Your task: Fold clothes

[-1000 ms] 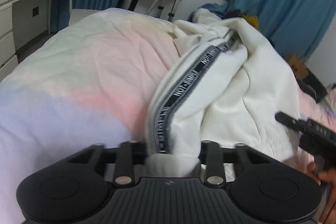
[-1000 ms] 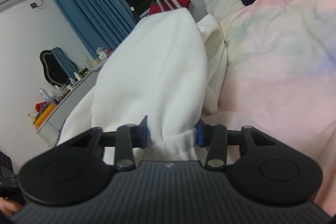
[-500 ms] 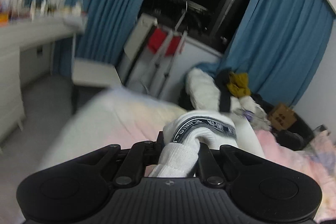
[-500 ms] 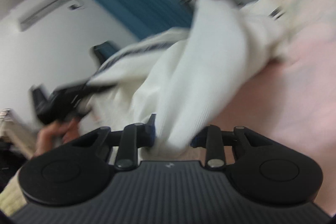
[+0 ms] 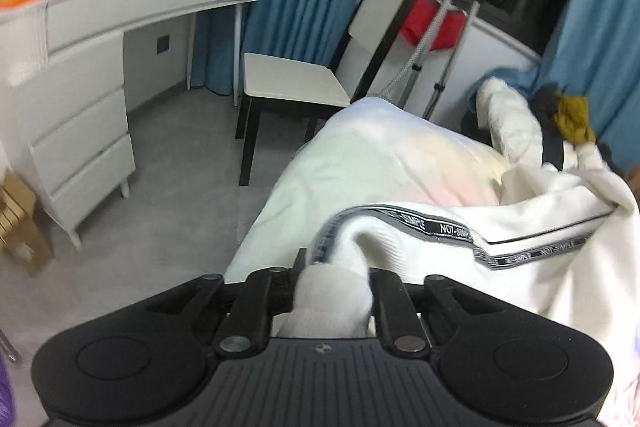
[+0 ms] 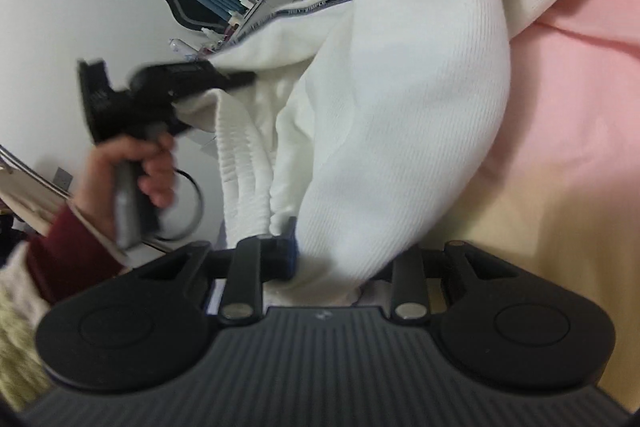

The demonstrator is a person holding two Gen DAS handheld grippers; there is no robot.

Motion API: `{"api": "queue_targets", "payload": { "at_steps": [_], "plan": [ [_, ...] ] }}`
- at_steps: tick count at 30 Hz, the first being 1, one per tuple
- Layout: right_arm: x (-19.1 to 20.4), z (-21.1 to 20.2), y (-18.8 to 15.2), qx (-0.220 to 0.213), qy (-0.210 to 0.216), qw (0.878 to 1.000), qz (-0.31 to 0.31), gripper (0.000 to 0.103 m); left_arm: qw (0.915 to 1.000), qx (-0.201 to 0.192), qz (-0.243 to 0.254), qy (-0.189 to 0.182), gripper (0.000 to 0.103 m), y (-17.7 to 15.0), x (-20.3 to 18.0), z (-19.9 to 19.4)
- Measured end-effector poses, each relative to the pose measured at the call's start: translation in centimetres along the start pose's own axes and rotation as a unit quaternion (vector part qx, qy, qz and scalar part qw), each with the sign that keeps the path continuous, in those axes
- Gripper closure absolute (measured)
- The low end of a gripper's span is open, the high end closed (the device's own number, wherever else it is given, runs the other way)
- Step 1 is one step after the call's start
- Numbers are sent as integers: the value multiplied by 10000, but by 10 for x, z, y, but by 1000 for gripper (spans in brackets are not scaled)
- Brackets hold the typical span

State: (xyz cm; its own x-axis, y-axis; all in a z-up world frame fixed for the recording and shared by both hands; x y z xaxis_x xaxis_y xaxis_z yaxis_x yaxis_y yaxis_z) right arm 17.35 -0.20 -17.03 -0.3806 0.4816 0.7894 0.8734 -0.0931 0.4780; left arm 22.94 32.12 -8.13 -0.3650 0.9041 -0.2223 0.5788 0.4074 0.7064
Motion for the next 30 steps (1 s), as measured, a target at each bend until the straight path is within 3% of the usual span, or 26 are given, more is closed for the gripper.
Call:
{"api": "queue_targets", "payload": {
  "at_steps": [6, 8, 11, 13, 15, 22, 30],
  "plan": [
    [8, -9, 6, -101, -404, 9985, -363, 59, 9994, -167, -211, -236, 63, -1, 21, -23],
    [9, -17, 6, -181, -642, 9965, -513, 44, 9995, -196, -127, -229, 59, -6, 22, -40],
    [4, -31, 10, -337, -971, 9929, -600, 24, 9995, -270, 137, -101, 44, -20, 18, -70],
    [5, -45, 9, -458, -1149, 9904, -611, 17, 9989, -420, 219, -53, 28, -26, 13, -93],
    [11, -61, 11, -575, -1305, 9876, -657, 18, 9979, -604, 222, -14, 21, -34, 5, -123],
    [50, -134, 16, -1154, -1878, 9637, -1505, 18, 9935, -928, 550, -364, 21, -71, -49, -214],
    [81, -233, 20, -1997, -2482, 9187, -2336, 18, 9801, -1318, 1110, -984, 20, -124, -158, -280]
  ]
}}
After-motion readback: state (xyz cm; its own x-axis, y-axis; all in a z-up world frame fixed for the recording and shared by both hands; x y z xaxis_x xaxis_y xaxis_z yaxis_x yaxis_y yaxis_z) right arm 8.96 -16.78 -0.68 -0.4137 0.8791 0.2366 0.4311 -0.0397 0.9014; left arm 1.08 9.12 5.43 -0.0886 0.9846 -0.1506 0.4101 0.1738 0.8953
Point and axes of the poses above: each gripper's, at about its wrist camera, not at the fingertips, and z roughly the way its jaws point, x to its left, y to its top, the point moved 5 cm from there along z, roughly the way its jaws point, and after that the axes turned 4 degrees about y, right-handed, at the moved point
